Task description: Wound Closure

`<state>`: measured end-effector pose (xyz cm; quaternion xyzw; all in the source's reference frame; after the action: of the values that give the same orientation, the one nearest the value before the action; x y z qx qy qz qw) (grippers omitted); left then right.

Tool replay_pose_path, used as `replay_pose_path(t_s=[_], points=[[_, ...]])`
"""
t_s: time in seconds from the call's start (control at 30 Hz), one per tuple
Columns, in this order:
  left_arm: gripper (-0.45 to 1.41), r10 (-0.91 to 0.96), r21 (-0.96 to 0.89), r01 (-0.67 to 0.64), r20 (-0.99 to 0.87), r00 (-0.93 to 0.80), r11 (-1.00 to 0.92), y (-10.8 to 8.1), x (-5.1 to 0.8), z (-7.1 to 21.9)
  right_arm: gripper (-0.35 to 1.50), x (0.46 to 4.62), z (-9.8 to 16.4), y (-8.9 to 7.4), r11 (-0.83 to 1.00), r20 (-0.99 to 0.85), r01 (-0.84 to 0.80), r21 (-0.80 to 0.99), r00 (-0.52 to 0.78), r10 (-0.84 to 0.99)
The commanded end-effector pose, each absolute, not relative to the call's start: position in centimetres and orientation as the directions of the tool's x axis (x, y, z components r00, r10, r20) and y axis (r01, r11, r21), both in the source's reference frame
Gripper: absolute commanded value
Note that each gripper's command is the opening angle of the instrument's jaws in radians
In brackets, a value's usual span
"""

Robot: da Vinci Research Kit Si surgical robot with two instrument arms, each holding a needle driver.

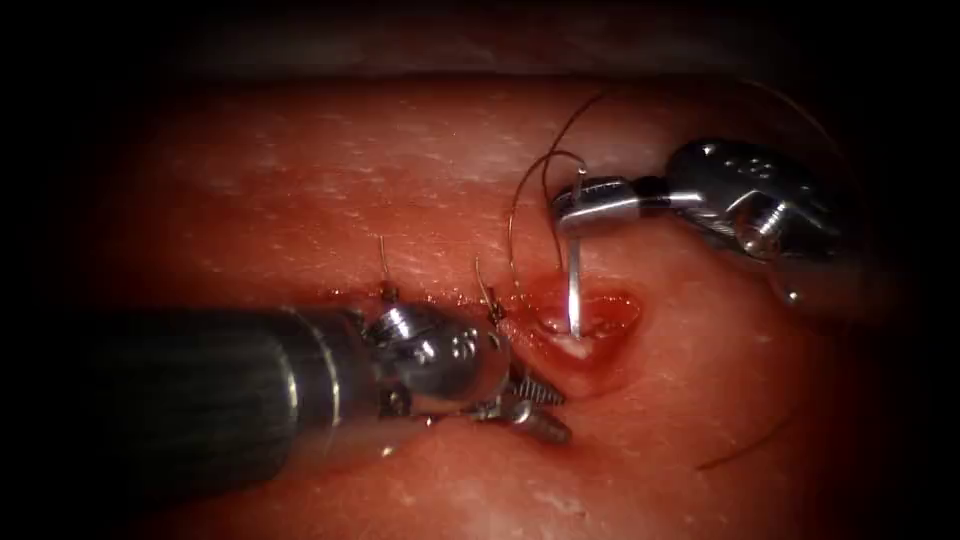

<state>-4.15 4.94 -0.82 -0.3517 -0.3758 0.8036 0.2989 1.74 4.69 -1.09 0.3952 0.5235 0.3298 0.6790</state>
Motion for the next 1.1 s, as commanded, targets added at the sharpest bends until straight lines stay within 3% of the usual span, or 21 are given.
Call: replay_pose_path(t_s=[0.03, 0.73, 0.83, 0.93, 0.97, 1.0, 1.03, 1.1], points=[[0.1, 0.744, -0.814, -0.215, -0.342, -0.574, -0.54, 4.95, -4.21, -0.76, -0.35, 1.8, -1.06, 4.7, 0.463, -0.443, -0.032, 0.886, 0.236, 0.865], [0.1, 0.743, -0.815, -0.212, -0.343, -0.575, -0.54, 4.98, -4.15, -0.76, -0.35, 1.91, -1.22, 4.38, 0.27, -0.259, 0.006, 0.963, 0.305, 0.917], [0.1, 0.743, -0.815, -0.212, -0.342, -0.574, -0.539, 4.98, -4.15, -0.77, -0.35, 1.85, -1.21, 4.44, 0.26, -0.245, -0.022, 0.965, 0.272, 0.931], [0.1, 0.744, -0.815, -0.213, -0.342, -0.574, -0.539, 4.97, -4.16, -0.77, -0.35, 1.81, -1.12, 4.65, 0.252, -0.233, -0.124, 0.96, 0.152, 0.961], [0.1, 0.744, -0.815, -0.212, -0.342, -0.574, -0.539, 4.97, -4.16, -0.78, -0.05, 1.81, -1.09, 4.68, 0.249, -0.231, -0.148, 0.957, 0.126, 0.965], [0.1, 0.744, -0.816, -0.21, -0.342, -0.574, -0.538, 4.97, -4.15, -0.81, 1.03, 1.8, -1.0, 4.73, 0.352, -0.342, -0.216, 0.911, 0.082, 0.936], [0.11, 0.741, -0.815, -0.206, -0.347, -0.575, -0.542, 4.96, -4.14, -0.82, 1.27, 1.81, -0.96, 4.73, 0.381, -0.374, -0.247, 0.891, 0.077, 0.924], [0.13, 0.712, -0.797, -0.175, -0.389, -0.584, -0.579, 4.96, -4.14, -0.85, 1.45, 1.81, -0.88, 4.73, 0.403, -0.399, -0.306, 0.863, 0.078, 0.914]])
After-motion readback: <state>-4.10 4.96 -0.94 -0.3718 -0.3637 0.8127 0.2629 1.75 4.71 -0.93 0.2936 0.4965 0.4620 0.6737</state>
